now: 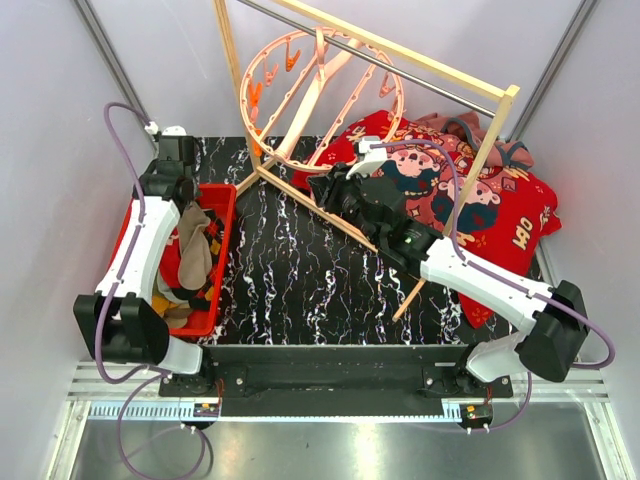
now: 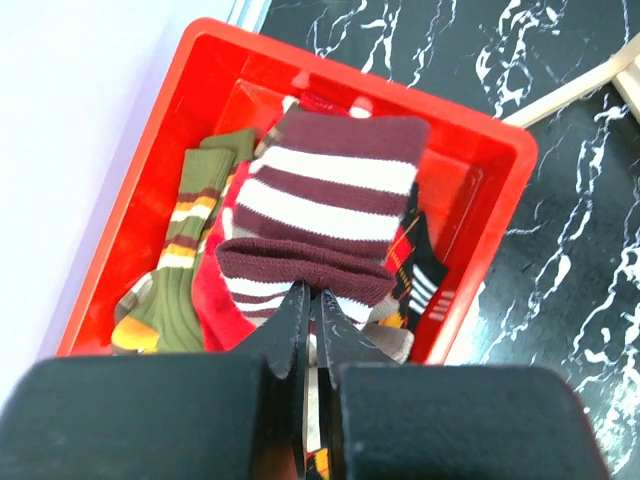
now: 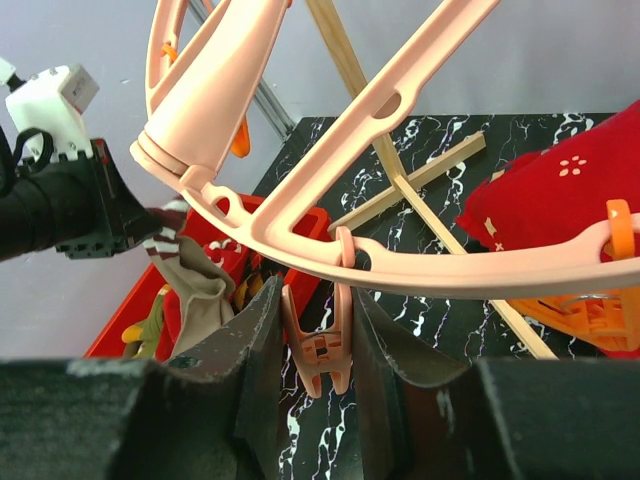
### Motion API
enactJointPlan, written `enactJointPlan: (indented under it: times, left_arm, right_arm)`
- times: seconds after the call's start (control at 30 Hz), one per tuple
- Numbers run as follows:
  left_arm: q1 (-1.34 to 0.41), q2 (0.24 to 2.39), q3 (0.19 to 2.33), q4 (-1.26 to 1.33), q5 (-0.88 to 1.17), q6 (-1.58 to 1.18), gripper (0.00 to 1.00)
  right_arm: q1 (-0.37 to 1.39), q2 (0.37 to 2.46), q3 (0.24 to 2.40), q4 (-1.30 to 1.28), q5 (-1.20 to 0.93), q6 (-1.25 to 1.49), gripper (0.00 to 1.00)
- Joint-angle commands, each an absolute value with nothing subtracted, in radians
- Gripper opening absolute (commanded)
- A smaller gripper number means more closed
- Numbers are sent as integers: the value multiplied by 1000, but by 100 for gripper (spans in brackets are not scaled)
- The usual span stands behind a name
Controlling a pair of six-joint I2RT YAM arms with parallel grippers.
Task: Clip the socks to the hanger
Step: Pick up the sock from the bin.
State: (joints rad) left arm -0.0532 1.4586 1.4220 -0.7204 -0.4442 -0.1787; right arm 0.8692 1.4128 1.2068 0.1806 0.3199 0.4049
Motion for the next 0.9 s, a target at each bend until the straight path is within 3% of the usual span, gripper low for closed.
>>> enactJointPlan:
  times: [0.0,0.13,0.23,0.43,0.87]
  left_arm:
    - [-46,1413,1356,-661,-451,-155,0]
    - [-29,1466,1328,-675,-416,-190,0]
    - [-12,1517,1281,-638,-376,-207,8]
    - [25,1695,1311,-626,-310,-230,5]
    - [26,1646,1309,-626,-321,-207,5]
  right_arm:
    - [864,1376,1200,175,314,390,3]
    - [862,1374,1200,173,307,388,4]
    - [864,1374,1195,173,307,388,4]
    - [862,1376,1195,173,299,385,4]
    - [862,1367,1190,172,296,379,5]
